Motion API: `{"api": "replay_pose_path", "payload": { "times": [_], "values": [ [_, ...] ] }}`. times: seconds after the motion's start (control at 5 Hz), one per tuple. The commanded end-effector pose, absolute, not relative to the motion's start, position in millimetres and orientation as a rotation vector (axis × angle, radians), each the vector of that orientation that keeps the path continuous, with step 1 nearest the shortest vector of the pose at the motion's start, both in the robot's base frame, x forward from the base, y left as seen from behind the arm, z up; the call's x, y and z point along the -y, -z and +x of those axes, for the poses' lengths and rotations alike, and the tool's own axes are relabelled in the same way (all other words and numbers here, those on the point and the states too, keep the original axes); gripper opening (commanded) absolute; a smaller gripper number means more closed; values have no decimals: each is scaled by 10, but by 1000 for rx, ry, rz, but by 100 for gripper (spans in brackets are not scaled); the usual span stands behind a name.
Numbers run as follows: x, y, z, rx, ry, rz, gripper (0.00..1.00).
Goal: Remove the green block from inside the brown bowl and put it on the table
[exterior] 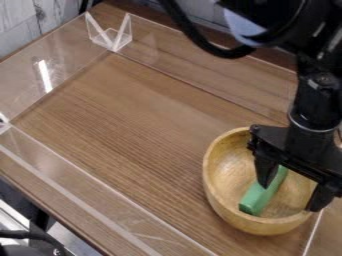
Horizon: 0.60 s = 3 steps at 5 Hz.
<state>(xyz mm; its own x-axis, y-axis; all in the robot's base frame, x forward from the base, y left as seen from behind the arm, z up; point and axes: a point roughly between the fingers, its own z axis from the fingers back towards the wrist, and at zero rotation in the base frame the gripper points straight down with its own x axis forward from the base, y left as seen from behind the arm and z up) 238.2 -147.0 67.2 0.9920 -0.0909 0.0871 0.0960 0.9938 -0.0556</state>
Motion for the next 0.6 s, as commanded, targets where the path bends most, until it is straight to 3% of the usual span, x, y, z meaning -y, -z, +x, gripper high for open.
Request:
{"api": "replay_pose_path", "payload": {
  "times": [0.0,0.2,0.4],
  "values": [
    [1507,-680,2395,114,101,-69,100],
    [1515,-634,2403,122,102,-68,100],
    [1506,-618,2399,122,106,-67,0]
  ]
}}
